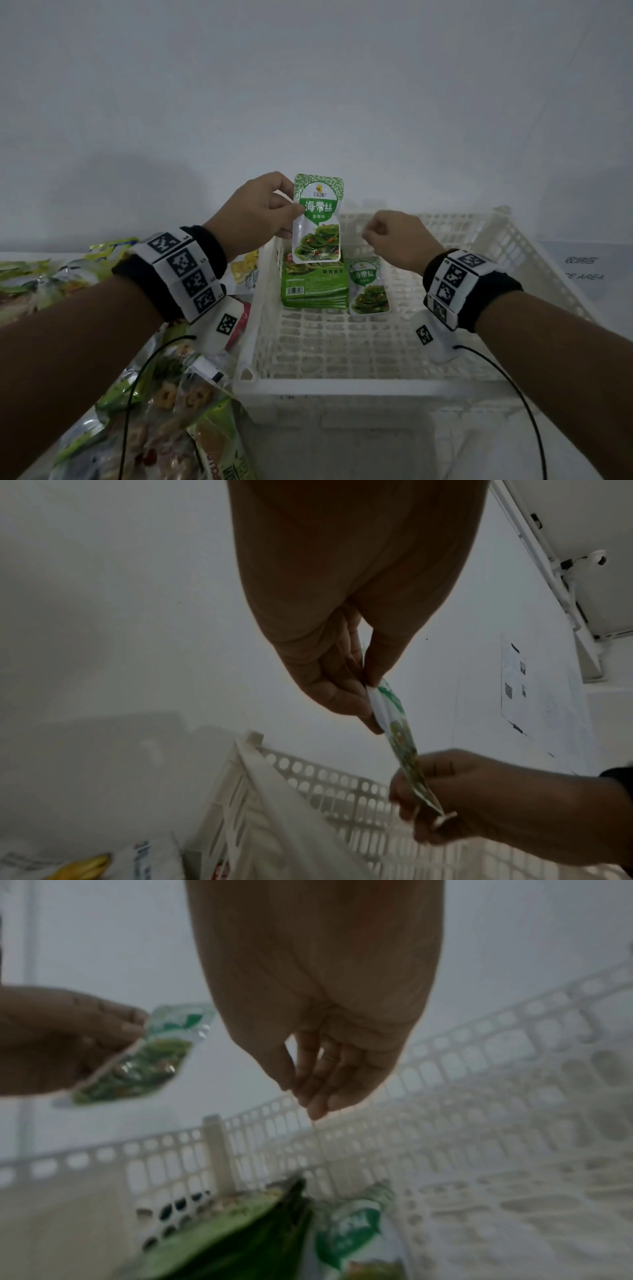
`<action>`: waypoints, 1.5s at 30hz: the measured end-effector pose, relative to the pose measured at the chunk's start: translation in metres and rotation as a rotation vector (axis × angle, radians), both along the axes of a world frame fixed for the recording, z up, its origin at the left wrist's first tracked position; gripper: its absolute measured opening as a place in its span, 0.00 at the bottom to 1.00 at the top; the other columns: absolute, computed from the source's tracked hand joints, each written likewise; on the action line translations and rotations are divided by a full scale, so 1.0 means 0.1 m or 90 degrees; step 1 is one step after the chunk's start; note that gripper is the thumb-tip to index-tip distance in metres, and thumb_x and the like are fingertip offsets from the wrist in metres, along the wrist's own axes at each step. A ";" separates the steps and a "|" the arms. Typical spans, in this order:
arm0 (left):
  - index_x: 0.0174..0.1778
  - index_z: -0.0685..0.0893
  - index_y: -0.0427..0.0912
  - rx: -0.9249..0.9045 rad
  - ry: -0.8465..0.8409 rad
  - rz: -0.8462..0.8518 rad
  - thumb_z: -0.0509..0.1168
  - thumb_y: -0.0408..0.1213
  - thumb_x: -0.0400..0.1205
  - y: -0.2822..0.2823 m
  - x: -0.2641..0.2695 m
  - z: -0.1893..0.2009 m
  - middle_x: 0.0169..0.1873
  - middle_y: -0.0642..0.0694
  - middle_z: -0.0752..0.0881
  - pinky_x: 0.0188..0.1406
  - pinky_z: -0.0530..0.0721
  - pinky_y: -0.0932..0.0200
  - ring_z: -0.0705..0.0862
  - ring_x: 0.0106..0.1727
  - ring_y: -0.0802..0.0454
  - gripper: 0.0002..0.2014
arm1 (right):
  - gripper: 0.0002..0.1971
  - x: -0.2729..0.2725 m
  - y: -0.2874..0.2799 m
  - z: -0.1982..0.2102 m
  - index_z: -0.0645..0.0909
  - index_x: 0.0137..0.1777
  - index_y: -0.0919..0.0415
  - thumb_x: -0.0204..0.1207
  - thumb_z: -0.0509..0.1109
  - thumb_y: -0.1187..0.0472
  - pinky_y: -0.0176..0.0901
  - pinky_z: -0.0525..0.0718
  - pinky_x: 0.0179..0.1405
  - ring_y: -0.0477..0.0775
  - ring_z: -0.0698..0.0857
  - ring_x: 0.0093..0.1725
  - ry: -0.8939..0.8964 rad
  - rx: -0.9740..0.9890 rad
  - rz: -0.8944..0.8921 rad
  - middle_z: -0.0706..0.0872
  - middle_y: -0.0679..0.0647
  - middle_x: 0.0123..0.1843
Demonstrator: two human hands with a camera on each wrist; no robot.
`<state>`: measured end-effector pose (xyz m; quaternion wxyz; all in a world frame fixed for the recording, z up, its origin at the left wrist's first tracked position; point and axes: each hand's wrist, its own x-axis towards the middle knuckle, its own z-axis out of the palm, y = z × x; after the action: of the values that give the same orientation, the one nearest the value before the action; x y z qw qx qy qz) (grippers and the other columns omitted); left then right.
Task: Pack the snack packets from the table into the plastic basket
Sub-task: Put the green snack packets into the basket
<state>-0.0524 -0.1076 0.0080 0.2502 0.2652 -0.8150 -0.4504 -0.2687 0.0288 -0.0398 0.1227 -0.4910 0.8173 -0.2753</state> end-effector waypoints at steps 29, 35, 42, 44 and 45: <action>0.91 0.41 0.46 0.065 -0.205 0.021 0.67 0.45 0.88 0.30 0.36 -0.62 0.90 0.51 0.46 0.84 0.56 0.57 0.52 0.89 0.54 0.45 | 0.14 -0.06 0.22 -0.10 0.78 0.58 0.60 0.77 0.80 0.64 0.57 0.91 0.53 0.60 0.90 0.49 -0.352 0.002 -0.117 0.90 0.64 0.53; 0.91 0.46 0.47 0.070 -0.191 0.061 0.59 0.37 0.91 0.33 0.35 -0.69 0.90 0.52 0.50 0.71 0.55 0.69 0.53 0.88 0.55 0.36 | 0.09 -0.08 0.26 -0.20 0.77 0.47 0.61 0.80 0.76 0.68 0.49 0.89 0.45 0.53 0.86 0.39 -0.328 0.106 -0.128 0.86 0.58 0.43; 0.91 0.45 0.45 0.062 -0.194 0.055 0.57 0.35 0.92 0.33 0.34 -0.70 0.90 0.53 0.49 0.67 0.52 0.76 0.51 0.88 0.57 0.35 | 0.11 -0.04 0.18 -0.26 0.77 0.44 0.63 0.78 0.79 0.65 0.59 0.92 0.55 0.62 0.91 0.46 -0.250 0.175 -0.101 0.89 0.66 0.46; 0.91 0.44 0.44 0.059 -0.193 0.054 0.56 0.35 0.92 0.33 0.35 -0.71 0.90 0.52 0.48 0.70 0.50 0.75 0.50 0.89 0.57 0.34 | 0.13 -0.02 0.14 -0.28 0.78 0.45 0.63 0.77 0.80 0.60 0.60 0.92 0.53 0.66 0.92 0.49 -0.161 0.195 -0.085 0.91 0.70 0.49; 0.91 0.44 0.44 0.056 -0.194 0.054 0.56 0.35 0.92 0.33 0.35 -0.71 0.90 0.52 0.48 0.70 0.50 0.75 0.50 0.89 0.57 0.34 | 0.13 -0.01 0.13 -0.29 0.79 0.44 0.63 0.77 0.80 0.57 0.58 0.91 0.50 0.65 0.93 0.47 -0.111 0.213 -0.074 0.91 0.68 0.47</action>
<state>-0.0177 -0.0743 -0.0628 0.1303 0.3754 -0.8110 -0.4294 -0.2693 0.0416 -0.0685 0.2565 -0.3905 0.8648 -0.1839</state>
